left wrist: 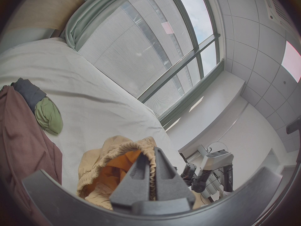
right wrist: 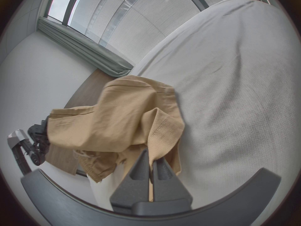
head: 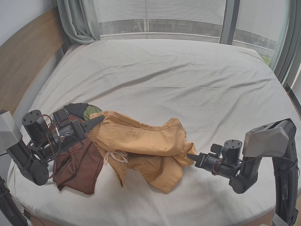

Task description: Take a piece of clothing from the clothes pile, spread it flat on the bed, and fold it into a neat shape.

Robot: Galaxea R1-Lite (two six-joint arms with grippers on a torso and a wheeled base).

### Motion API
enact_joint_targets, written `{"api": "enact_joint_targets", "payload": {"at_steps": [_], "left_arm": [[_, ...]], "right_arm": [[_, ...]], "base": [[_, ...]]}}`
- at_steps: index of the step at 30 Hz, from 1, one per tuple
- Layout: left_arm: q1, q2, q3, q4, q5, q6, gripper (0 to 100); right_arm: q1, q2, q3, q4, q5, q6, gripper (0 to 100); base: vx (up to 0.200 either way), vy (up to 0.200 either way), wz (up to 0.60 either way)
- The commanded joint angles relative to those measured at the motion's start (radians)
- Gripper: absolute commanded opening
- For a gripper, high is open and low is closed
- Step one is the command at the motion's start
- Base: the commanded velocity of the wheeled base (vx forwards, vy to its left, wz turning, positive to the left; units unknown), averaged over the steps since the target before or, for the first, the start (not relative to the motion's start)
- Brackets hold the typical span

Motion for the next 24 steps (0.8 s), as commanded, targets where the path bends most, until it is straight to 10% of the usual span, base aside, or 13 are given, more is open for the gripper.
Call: {"api": "enact_joint_targets", "payload": {"at_steps": [1,24], "left_arm": [[0.028,0.038,-0.03,0.0,0.008,0.001,0],[0.044,0.075,-0.074,0.0,0.038,0.001,0]], "right_arm": [[0.022,-0.152,0.095,0.001,0.052,-0.004,0],[0.122,-0.124,0.331,0.001,0.168,-0.104,0]], "base": [[0.0,0.0,0.0],[0.0,0.0,0.0]]}}
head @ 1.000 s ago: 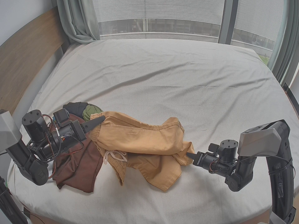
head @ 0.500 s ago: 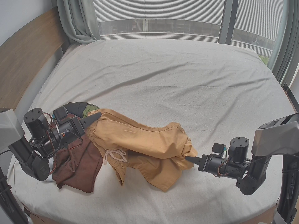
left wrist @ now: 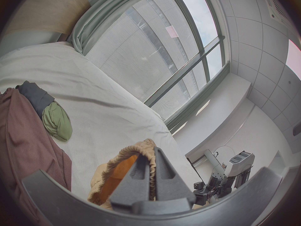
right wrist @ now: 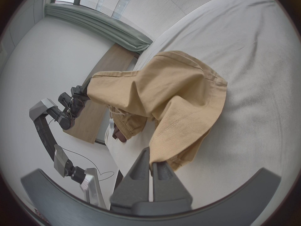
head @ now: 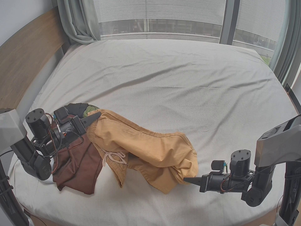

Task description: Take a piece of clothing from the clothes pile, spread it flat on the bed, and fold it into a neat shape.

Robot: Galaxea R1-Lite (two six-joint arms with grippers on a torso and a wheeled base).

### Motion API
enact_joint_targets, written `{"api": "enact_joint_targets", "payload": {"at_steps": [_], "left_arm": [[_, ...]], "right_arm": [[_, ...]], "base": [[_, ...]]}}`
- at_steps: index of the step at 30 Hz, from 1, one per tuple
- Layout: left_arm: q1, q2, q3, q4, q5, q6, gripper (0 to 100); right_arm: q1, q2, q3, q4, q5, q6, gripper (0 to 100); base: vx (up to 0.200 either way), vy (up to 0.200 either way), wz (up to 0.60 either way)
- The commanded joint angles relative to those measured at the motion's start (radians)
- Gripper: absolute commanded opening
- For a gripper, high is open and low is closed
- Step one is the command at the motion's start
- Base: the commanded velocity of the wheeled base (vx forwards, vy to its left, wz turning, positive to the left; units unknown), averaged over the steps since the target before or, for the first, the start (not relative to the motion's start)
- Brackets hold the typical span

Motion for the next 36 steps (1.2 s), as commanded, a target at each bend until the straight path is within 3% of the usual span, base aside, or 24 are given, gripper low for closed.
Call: {"api": "enact_joint_targets", "payload": {"at_steps": [1,12,13,19,27,36], "left_arm": [[0.004,0.002,-0.003,0.0,0.0,0.0,0],[0.008,0.001,-0.003,0.0,0.0,0.0,0],[0.008,0.001,-0.003,0.0,0.0,0.0,0],[0.007,0.002,-0.002,-0.002,0.0,0.0,0],[0.007,-0.005,0.003,-0.002,0.0,0.0,0],[0.005,-0.005,0.003,-0.002,0.0,0.001,0]], "right_arm": [[0.003,0.073,0.011,-0.001,0.001,-0.027,0],[0.0,0.122,0.016,-0.001,0.004,-0.073,0],[0.0,0.122,0.016,-0.001,0.004,-0.073,100],[-0.021,0.125,-0.001,-0.003,0.002,-0.084,100],[-0.153,0.122,-0.089,-0.003,-0.002,-0.081,100],[-0.208,0.153,-0.199,-0.001,-0.013,-0.052,100]], "base": [[0.0,0.0,0.0],[0.0,0.0,0.0],[0.0,0.0,0.0],[0.0,0.0,0.0],[0.0,0.0,0.0],[0.0,0.0,0.0]]}}
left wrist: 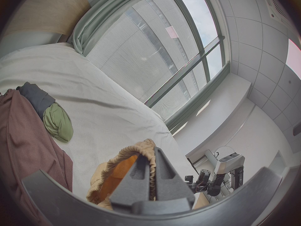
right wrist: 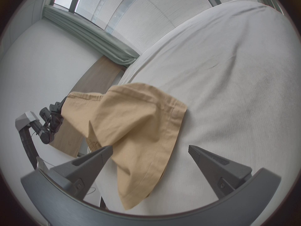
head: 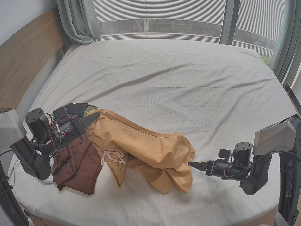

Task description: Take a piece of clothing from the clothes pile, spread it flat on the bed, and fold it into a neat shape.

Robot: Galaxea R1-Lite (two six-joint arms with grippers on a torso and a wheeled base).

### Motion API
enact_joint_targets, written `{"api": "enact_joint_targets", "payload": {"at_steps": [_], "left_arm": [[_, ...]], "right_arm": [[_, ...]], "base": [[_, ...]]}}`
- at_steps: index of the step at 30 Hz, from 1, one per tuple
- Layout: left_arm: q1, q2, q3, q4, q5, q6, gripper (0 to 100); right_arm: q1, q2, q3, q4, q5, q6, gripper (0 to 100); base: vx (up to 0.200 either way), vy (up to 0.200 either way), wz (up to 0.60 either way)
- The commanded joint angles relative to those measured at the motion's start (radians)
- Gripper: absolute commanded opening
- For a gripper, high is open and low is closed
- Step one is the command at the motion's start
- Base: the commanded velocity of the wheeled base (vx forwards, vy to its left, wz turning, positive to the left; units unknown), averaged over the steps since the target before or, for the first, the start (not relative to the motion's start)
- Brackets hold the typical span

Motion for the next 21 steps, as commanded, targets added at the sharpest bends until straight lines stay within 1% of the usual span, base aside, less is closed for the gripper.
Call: {"api": "enact_joint_targets", "payload": {"at_steps": [1,8,11,13,17,21], "left_arm": [[-0.001,0.0,0.001,-0.001,0.0,0.0,0],[-0.001,-0.004,0.001,-0.001,0.0,0.0,0],[-0.001,-0.002,-0.002,-0.001,0.0,0.0,0],[-0.001,-0.002,-0.004,-0.001,0.0,0.0,0],[0.003,0.0,-0.005,-0.001,0.0,0.0,0],[0.016,0.0,-0.013,-0.001,0.0,0.0,0]], "right_arm": [[-0.023,0.043,-0.075,-0.001,-0.01,0.024,100],[-0.022,0.147,-0.182,-0.001,-0.022,0.027,100],[-0.017,0.176,-0.237,-0.001,-0.067,0.027,100],[-0.014,0.183,-0.259,-0.001,-0.075,0.029,100],[-0.01,0.184,-0.279,-0.001,-0.075,0.033,100],[-0.008,0.181,-0.28,-0.002,-0.075,0.056,100]], "base": [[0.0,0.0,0.0],[0.0,0.0,0.0],[0.0,0.0,0.0],[0.0,0.0,0.0],[0.0,0.0,0.0],[0.0,0.0,0.0]]}}
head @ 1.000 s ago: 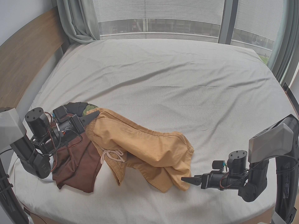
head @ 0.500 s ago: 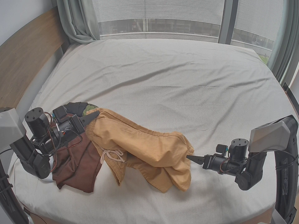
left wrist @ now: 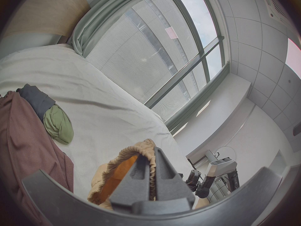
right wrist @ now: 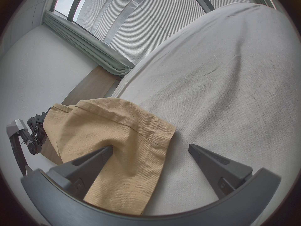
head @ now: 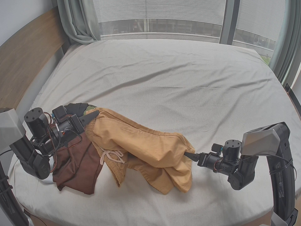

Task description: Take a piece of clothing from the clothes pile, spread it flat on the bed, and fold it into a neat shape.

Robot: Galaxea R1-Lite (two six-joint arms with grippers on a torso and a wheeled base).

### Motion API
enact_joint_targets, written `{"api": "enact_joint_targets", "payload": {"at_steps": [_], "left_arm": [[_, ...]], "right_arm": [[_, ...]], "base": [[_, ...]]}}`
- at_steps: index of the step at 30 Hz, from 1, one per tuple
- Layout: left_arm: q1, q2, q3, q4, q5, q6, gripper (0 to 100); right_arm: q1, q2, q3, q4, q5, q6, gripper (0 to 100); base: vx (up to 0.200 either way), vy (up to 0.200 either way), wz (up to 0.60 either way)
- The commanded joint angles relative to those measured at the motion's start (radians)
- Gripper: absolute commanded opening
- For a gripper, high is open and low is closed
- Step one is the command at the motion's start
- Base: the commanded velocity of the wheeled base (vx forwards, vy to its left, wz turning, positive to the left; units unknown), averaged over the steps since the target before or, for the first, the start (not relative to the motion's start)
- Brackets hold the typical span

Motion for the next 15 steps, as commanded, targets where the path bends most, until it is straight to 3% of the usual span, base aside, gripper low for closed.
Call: {"api": "enact_joint_targets", "payload": {"at_steps": [1,10,11,15], "left_arm": [[0.01,0.003,-0.005,-0.001,0.0,0.0,0],[0.01,0.009,-0.005,-0.001,0.0,0.0,0],[0.01,0.009,-0.005,-0.001,0.0,0.0,0],[0.01,0.009,-0.003,0.001,0.0,0.0,0]], "right_arm": [[0.002,0.001,-0.009,-0.001,0.0,0.012,100],[0.002,0.009,-0.037,-0.002,0.0,0.017,100],[0.002,0.006,-0.037,-0.002,0.0,0.018,0],[0.004,0.003,-0.037,-0.002,0.0,0.02,0]], "base": [[0.0,0.0,0.0],[0.0,0.0,0.0],[0.0,0.0,0.0],[0.0,0.0,0.0]]}}
